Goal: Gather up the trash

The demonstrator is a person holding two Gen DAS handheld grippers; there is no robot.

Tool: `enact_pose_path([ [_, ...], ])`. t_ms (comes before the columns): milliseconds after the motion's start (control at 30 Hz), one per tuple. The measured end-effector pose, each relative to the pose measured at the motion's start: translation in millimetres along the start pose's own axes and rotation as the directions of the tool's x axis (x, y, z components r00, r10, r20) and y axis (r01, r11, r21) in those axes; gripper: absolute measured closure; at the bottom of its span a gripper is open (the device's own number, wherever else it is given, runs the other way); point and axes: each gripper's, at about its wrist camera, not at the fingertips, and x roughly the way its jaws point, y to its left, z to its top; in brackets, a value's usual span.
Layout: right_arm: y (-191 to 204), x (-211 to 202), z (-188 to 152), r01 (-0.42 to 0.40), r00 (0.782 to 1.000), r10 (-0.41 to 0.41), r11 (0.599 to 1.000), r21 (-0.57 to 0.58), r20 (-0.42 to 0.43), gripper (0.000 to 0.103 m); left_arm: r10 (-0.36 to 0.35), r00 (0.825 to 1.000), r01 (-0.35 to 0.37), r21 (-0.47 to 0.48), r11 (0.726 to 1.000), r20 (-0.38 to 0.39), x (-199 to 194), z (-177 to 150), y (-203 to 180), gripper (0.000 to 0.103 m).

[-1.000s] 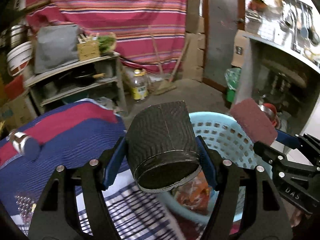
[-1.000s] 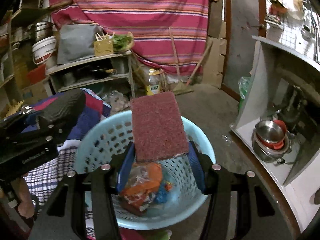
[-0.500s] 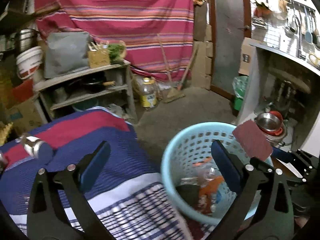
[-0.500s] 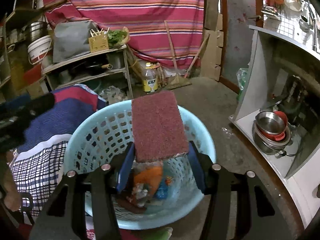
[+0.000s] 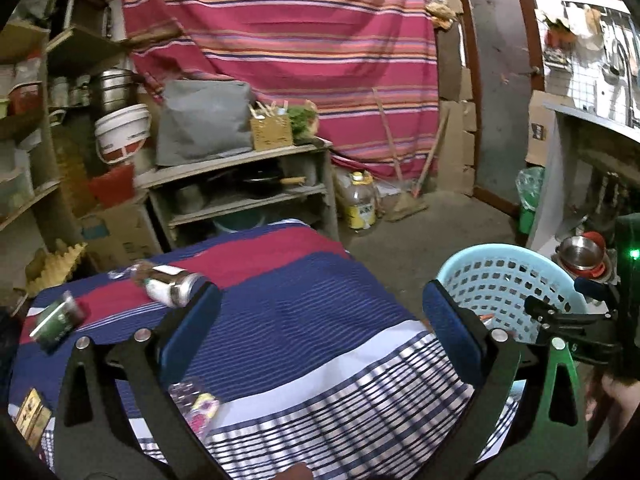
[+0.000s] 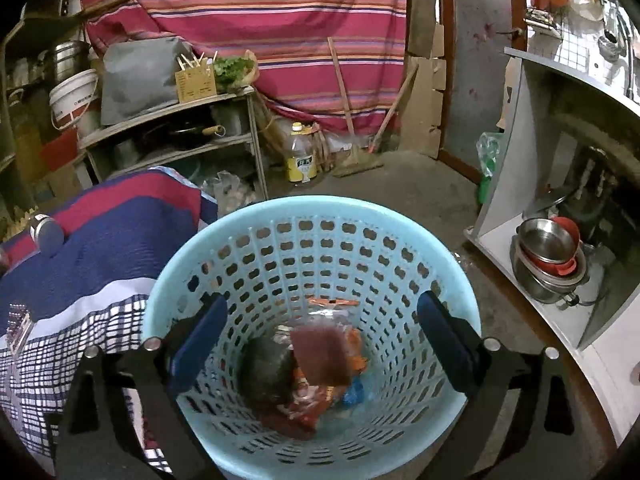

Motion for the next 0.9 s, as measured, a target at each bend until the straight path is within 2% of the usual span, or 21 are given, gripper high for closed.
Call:
enact_pose_path([
  [233, 30.4, -36.5, 1.3, -0.009, 0.999, 0.011, 0.999, -0.033, 0.043, 0.005, 0.065, 0.998, -0.065, -0.017, 0.998, 0.007, -38.1, -18.3, 36.2, 0.005],
  [433, 74.9, -80.4, -10.4, -0.088, 0.993, 0.094, 0.994, -0.067, 0.078, 0.005, 0.113, 0.994, -0.112, -0.076, 0.991, 0.007, -81.3, -43.8, 79.3, 0.005],
  [700, 148.7, -131.5, -46.6, -0.217, 0.97, 0.23, 0.966, -0.139, 0.083, 0.005, 0.23, 0.973, -0.229, -0.14, 0.963, -0.01, -129.8, -83.5, 133.9, 0.005],
  [900, 191.4, -158.5, -81.1, -0.262, 0.951, 0.289, 0.943, -0.207, 0.112, 0.005, 0.287, 0.957, -0.289, -0.186, 0.939, -0.04, -150.0, -112.7, 166.3, 0.005],
])
